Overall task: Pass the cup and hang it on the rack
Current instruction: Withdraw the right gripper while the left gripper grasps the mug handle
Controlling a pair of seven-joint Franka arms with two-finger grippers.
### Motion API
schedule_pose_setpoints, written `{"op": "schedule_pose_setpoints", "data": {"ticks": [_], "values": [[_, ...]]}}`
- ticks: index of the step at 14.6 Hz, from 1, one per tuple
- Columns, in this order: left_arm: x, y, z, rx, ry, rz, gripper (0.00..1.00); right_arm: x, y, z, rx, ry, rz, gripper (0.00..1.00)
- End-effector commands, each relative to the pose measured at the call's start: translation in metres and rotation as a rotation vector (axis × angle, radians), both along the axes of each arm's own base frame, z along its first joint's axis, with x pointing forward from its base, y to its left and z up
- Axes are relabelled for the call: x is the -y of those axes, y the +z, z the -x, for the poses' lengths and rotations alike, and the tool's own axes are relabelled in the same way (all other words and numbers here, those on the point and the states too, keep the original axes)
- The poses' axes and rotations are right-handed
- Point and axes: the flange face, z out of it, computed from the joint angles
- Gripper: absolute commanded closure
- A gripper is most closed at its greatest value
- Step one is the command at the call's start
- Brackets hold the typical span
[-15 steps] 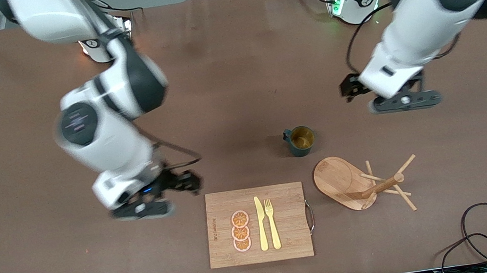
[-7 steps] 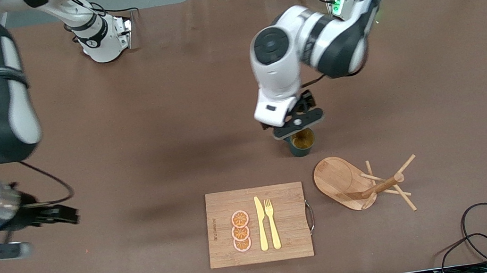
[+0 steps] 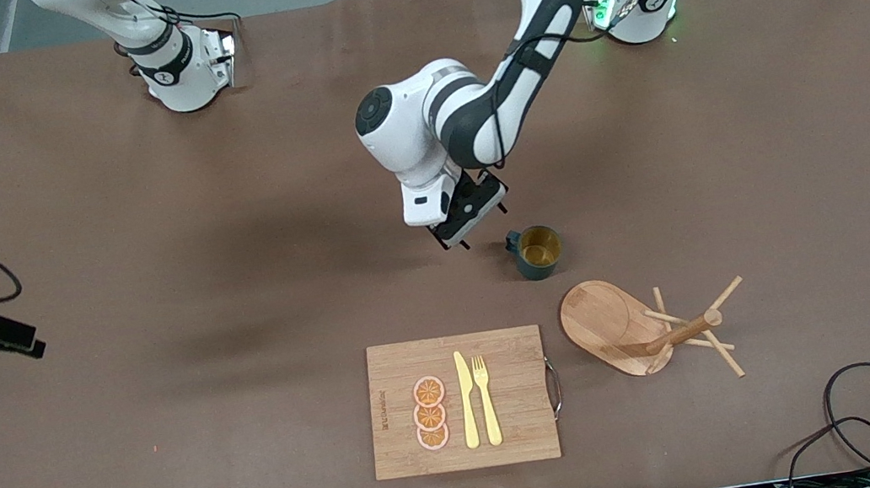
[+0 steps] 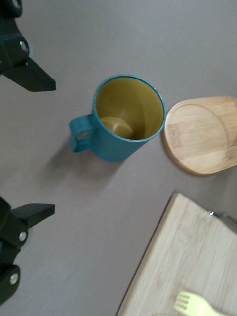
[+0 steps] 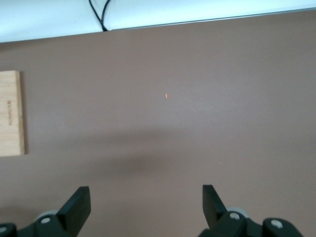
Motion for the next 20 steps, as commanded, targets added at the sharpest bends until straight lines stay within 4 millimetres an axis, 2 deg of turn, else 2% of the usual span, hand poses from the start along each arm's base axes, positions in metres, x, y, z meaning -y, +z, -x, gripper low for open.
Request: {"op": "schedule_pose_setpoints", "data": {"ticks": [1,3,5,12,15,18,20], "values": [[-0.006,-0.022,0.007,0.105,0.019,-0.059,0.00,-0.007,0.012,0.032,0.025,0.023,0.033,0.00],[-0.002,-0.039,0.010,0.132,0.025,-0.051,0.01,-0.006,0.020,0.036,0.031,0.019,0.033,0.00],[-0.005,-0.049,0.011,0.230,0.013,-0.082,0.07,-0.005,0.024,0.035,0.040,0.014,0.034,0.00],[0.001,-0.081,0.040,0.369,0.018,-0.097,0.15,-0.006,0.033,0.030,0.058,0.016,0.037,0.00],[-0.005,-0.090,0.044,0.375,0.002,-0.118,0.26,-0.006,0.032,0.030,0.057,0.014,0.037,0.00],[-0.009,-0.091,0.041,0.378,0.005,-0.123,0.34,-0.006,0.041,0.031,0.060,0.013,0.037,0.00],[-0.011,-0.100,0.042,0.377,-0.006,-0.138,0.41,-0.003,0.047,0.032,0.055,0.014,0.037,0.00]]}}
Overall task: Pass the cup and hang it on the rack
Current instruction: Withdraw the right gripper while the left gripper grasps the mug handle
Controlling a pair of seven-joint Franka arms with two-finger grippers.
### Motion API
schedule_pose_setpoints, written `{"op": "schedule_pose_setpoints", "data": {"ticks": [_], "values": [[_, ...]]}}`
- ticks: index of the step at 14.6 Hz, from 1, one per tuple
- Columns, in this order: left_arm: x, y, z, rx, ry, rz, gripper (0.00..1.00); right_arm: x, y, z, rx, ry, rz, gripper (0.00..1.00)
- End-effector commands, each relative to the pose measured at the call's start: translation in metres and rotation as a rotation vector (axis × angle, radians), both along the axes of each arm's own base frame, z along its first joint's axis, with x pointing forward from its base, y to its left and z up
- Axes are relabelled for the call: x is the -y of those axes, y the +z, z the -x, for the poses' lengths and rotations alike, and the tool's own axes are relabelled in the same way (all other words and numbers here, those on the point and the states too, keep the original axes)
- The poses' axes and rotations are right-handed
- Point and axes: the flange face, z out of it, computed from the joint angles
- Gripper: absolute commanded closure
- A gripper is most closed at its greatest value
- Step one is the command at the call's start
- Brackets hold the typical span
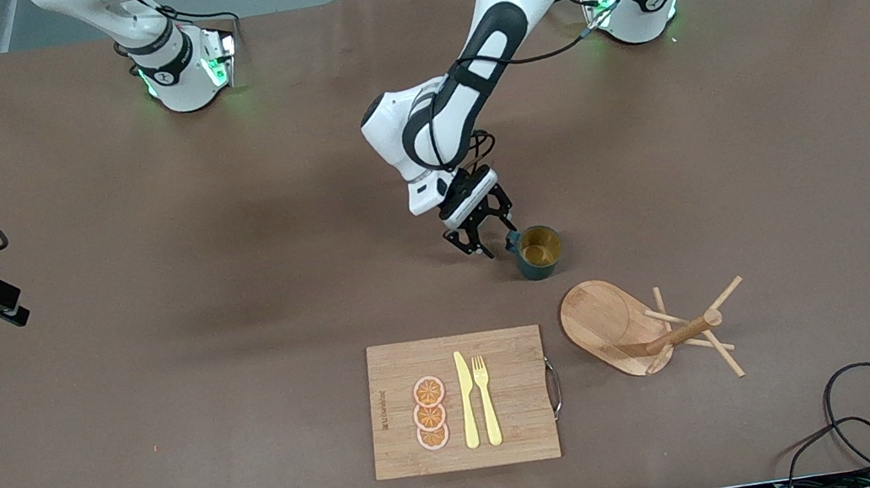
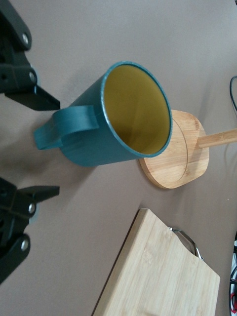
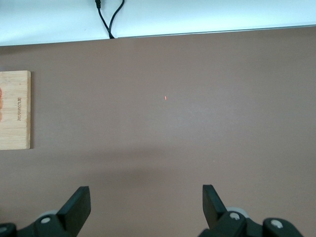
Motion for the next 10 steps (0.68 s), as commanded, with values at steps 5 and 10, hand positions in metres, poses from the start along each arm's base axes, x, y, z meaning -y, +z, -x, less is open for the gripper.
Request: {"op": "schedule_pose_setpoints", "data": {"ticks": [5,10], "values": [[-0.008,-0.012,-0.006,0.027,-0.020,-0.029,0.57,0.024,0.025,0.006,0.024,-0.043,0.000,0.00],[-0.009,-0.012,-0.010,0.019,-0.025,-0.039,0.92,0.020,0.020,0.023,-0.138,-0.037,-0.011,0.00]]}}
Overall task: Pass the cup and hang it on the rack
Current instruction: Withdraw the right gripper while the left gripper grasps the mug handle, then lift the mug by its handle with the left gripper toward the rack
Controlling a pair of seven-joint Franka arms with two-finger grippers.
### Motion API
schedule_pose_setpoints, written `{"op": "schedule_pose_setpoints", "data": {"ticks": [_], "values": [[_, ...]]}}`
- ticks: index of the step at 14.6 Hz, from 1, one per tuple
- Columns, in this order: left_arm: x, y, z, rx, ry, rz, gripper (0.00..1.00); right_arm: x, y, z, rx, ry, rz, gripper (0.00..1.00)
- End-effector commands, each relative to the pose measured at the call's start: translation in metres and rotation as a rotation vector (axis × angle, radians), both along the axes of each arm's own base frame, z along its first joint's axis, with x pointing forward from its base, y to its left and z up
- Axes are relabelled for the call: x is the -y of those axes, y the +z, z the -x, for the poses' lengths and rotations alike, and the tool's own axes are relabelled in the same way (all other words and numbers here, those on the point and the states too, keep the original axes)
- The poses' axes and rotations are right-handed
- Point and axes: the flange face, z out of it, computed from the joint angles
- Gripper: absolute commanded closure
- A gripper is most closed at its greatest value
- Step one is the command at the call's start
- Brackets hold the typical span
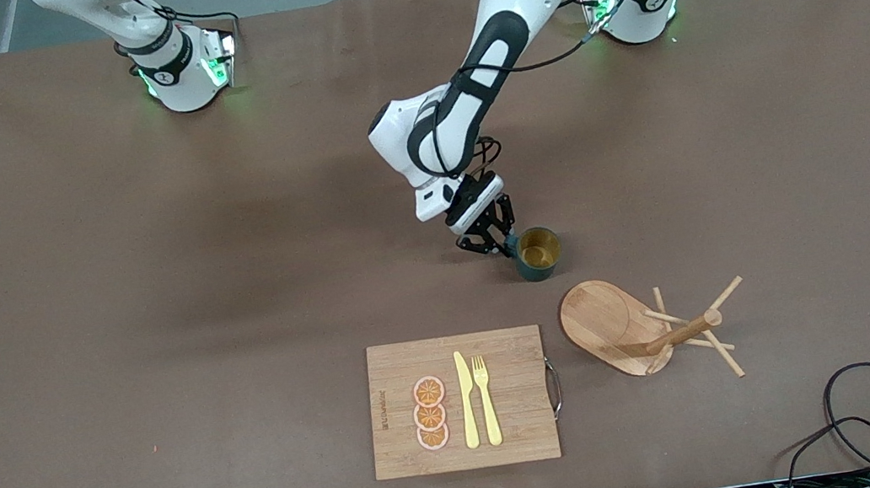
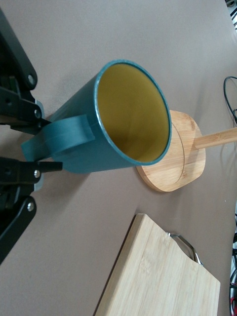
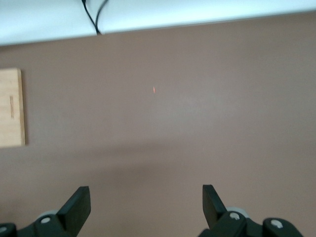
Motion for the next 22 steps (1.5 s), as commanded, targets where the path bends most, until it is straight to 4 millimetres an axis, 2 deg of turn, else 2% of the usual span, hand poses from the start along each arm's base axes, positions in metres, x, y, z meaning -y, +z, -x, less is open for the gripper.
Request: {"op": "schedule_pose_setpoints", "data": {"ticks": [1,3,4,5,6,8,9,11,13,15,17,20,22], "values": [[0.001,0.003,-0.005,0.005,-0.027,-0.013,0.99,-0.008,0.017,0.018,-0.100,0.010,-0.002,0.00],[0.006,0.031,-0.024,0.002,-0.036,0.002,1.00,-0.015,0.029,0.025,-0.133,0.016,0.009,0.00],[0.006,0.056,-0.044,0.013,-0.004,0.047,1.00,-0.015,0.032,0.026,-0.128,0.014,0.008,0.00],[0.011,0.075,-0.057,0.005,0.038,0.105,1.00,-0.008,0.032,0.025,-0.120,0.004,0.005,0.00],[0.017,0.096,-0.069,-0.026,0.063,0.159,1.00,-0.011,0.032,0.024,-0.121,0.015,0.011,0.00],[0.027,0.134,-0.081,-0.137,0.069,0.246,1.00,-0.012,0.032,0.023,-0.119,0.012,0.017,0.00],[0.022,0.160,-0.090,-0.169,0.078,0.292,1.00,-0.012,0.033,0.023,-0.116,0.012,0.018,0.00],[-0.004,0.204,-0.115,-0.236,0.094,0.384,1.00,-0.026,0.037,0.019,-0.092,0.035,0.046,0.00],[-0.028,0.245,-0.130,-0.327,0.078,0.474,1.00,-0.027,0.037,0.019,-0.092,0.022,0.082,0.00],[-0.065,0.279,-0.153,-0.400,0.080,0.583,1.00,-0.035,0.039,0.020,-0.090,0.036,0.083,0.00],[-0.099,0.300,-0.172,-0.470,0.075,0.693,0.99,-0.032,0.038,0.020,-0.094,0.032,0.080,0.00],[-0.150,0.321,-0.203,-0.546,0.081,0.895,0.99,-0.034,0.038,0.020,-0.095,0.036,0.082,0.00],[-0.176,0.325,-0.217,-0.582,0.106,1.025,0.99,-0.035,0.038,0.020,-0.097,0.036,0.081,0.00]]}}
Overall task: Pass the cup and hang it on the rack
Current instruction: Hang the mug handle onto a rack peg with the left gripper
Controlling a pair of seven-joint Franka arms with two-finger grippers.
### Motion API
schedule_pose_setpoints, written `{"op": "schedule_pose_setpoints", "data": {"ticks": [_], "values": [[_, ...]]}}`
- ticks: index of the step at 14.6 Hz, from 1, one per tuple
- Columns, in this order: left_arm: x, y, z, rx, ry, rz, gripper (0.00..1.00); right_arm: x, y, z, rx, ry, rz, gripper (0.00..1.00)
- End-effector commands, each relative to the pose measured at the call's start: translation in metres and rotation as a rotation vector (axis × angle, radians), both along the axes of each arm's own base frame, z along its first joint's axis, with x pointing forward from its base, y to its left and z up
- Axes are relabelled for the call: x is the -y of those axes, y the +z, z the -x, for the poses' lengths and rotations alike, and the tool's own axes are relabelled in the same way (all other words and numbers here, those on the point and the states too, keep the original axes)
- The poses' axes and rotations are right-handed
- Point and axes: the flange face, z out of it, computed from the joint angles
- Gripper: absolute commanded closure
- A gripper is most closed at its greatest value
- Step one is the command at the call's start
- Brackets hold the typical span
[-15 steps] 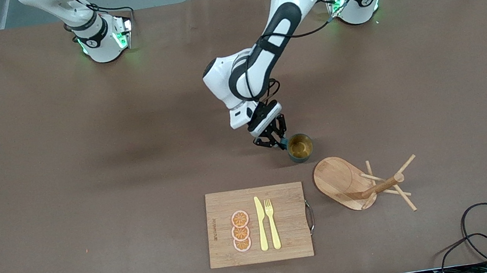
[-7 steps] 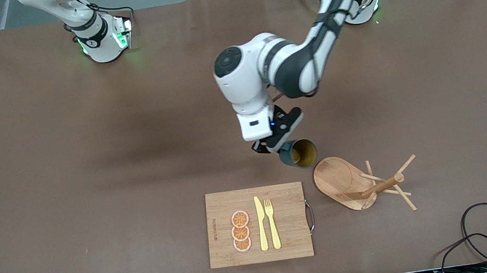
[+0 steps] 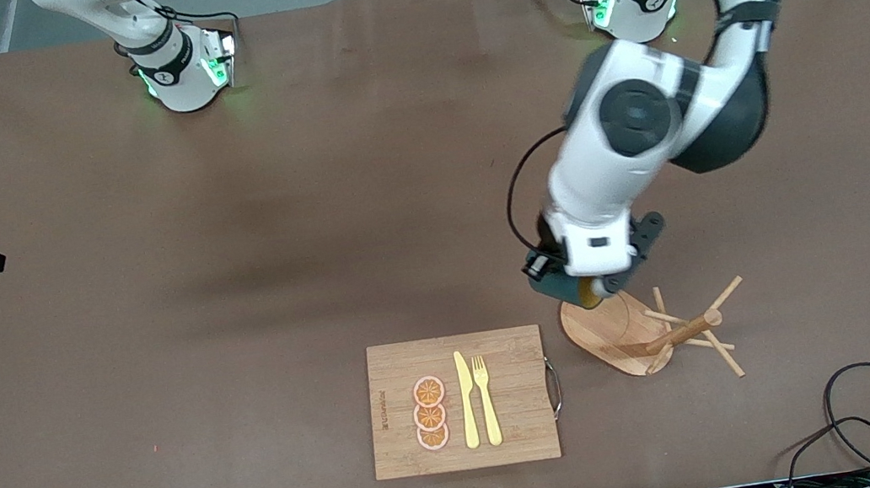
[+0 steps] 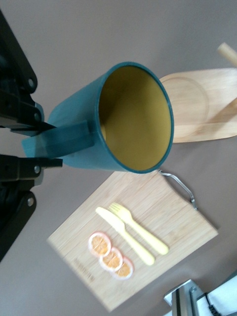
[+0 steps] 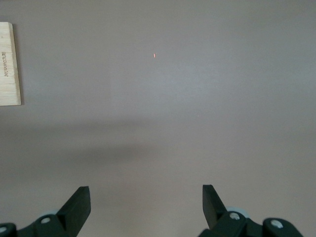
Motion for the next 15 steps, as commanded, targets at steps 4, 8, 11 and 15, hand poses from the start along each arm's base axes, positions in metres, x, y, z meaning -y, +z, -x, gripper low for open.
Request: {"op": "schedule_pose_setpoints", "data": {"ticks": [4,8,11,15], "values": [[-0.074,0.013,-0.036,-0.103,0.134,0.358,0.99,0.000,0.006,0.003,0.011,-0.011,0.019,0.00],[-0.124,0.009,-0.058,-0.131,0.206,0.545,0.99,-0.001,0.005,0.003,0.008,-0.027,0.012,0.00],[-0.135,-0.005,-0.064,-0.153,0.226,0.585,0.99,0.002,0.005,0.003,0.009,-0.028,0.019,0.00],[-0.160,-0.016,-0.073,-0.172,0.279,0.625,0.99,0.001,0.004,0.002,0.011,-0.028,0.020,0.00]]}}
